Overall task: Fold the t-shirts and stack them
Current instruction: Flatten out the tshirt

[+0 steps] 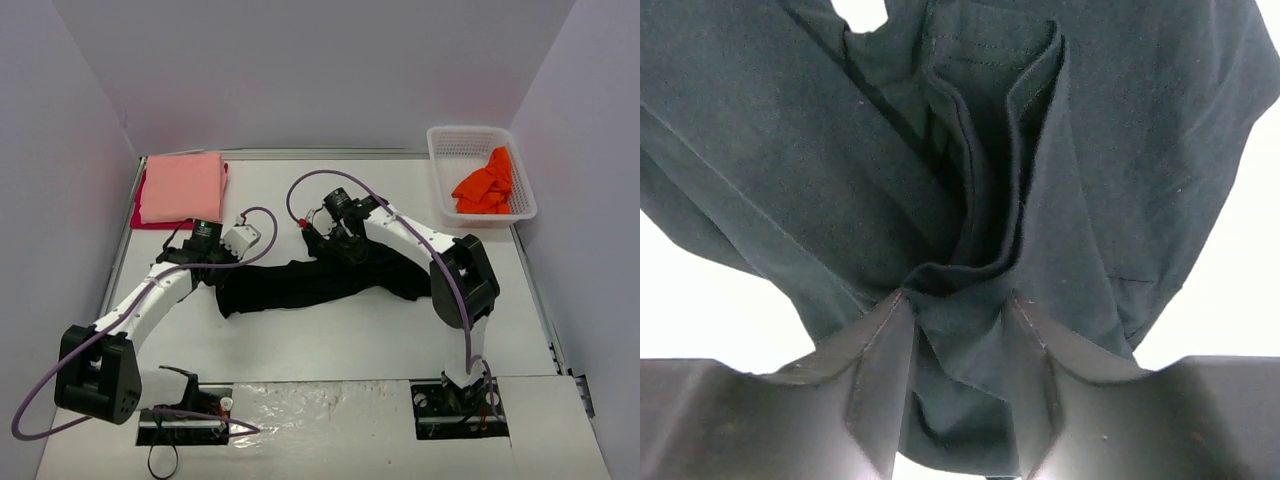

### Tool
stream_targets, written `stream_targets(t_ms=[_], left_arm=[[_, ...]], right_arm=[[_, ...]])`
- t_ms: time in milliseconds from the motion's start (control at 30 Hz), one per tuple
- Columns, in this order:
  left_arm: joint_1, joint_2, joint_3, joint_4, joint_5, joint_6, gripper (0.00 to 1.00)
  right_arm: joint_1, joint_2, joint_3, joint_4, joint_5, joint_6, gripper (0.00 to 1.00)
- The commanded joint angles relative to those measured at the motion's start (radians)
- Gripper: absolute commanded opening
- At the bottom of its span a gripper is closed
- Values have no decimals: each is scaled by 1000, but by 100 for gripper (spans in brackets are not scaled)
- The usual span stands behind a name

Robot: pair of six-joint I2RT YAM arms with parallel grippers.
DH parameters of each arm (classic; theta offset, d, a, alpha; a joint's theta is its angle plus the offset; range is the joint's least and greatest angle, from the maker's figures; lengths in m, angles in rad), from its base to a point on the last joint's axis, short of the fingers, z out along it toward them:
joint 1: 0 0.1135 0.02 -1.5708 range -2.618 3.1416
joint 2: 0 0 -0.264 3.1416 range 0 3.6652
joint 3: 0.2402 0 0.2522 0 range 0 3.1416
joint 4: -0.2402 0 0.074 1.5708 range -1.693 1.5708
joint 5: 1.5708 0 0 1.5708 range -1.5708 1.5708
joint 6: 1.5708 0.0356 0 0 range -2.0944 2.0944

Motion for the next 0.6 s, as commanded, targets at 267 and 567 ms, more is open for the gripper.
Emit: stream_targets(t_ms=[267,567], left_arm=[[14,-6,4,-8,0,6,2],[16,-23,12,-13,-17,6,2]], right_arm=[[-70,-57,19,-7,45,-5,0],[-237,-282,100,-45,80,-59,0]])
